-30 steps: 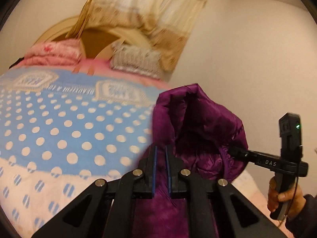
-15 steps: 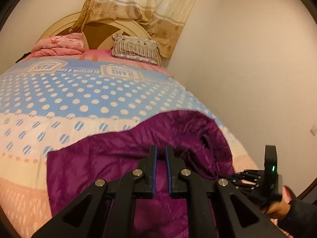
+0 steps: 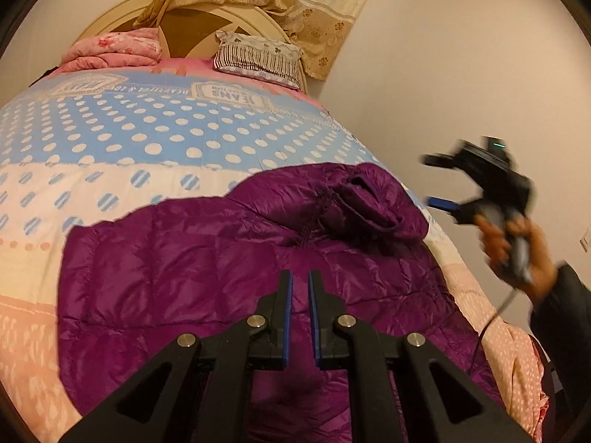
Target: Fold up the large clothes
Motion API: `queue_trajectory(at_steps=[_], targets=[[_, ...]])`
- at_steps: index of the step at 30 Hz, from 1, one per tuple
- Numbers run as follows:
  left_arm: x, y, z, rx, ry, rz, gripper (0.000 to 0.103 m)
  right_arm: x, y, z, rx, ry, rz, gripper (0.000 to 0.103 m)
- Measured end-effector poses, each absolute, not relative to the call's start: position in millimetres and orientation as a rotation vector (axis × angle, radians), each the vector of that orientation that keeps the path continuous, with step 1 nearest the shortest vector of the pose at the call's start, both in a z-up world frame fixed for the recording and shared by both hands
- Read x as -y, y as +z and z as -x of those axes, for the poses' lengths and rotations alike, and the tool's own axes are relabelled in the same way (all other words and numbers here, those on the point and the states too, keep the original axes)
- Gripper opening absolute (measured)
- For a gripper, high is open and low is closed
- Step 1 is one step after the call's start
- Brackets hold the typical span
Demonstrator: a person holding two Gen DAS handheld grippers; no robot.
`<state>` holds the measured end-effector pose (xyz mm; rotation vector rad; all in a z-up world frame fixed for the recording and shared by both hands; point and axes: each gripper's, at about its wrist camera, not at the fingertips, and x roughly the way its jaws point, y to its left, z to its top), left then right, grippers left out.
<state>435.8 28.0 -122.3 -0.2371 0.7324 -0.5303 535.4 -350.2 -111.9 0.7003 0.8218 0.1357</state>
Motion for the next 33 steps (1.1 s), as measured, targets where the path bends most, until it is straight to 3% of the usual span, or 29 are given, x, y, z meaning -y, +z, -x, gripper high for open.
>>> queue_trajectory(at_steps=[7,8,10,11,18,23,26,27,28,33], targets=[[-51.9,-119.8,-446.1,-0.728,-0.480,0.207,0.008,327.4,-168.1,-648.6,-1.072,0.108,-0.718,0.088],[-54.4,-120.4,-448.0,-0.728,-0.475,0.211,0.008,324.9,-174.6,-653.9,-1.112,0.099,-0.712,0.081],[-59.3,-121.2,-451.7,-0.724,-0.466,0.226,0.008,314.1,-183.7,-661.0,-1.147,0.091,-0.685,0.022],[-61.2,-121.4,-452.6,-0.723,-0.460,0.234,0.008,310.8,-179.1,-660.2,-1.119,0.113,-0.681,0.018],[-74.0,-108.5,-439.2,-0.683,-0.442,0.317,0.008,243.5,-74.3,-581.0,-0.739,0.537,-0.454,0.017],[-84.7,-90.6,-415.1,-0.635,-0.421,0.308,0.008,170.0,-58.0,-473.5,-0.739,0.728,-0.054,0.022],[-89.1,-84.5,-406.1,-0.635,-0.410,0.296,0.008,158.9,-88.2,-421.4,-0.824,0.697,0.147,0.054],[-88.3,-82.4,-403.9,-0.636,-0.409,0.280,0.008,155.4,-103.5,-407.5,-0.874,0.689,0.201,0.071],[-86.7,-81.1,-401.8,-0.633,-0.412,0.260,0.008,154.0,-122.2,-390.5,-0.933,0.689,0.250,0.077],[-71.6,-71.6,-401.9,-0.613,-0.408,0.185,0.008,183.0,-129.1,-351.6,-0.967,0.658,0.180,0.077]])
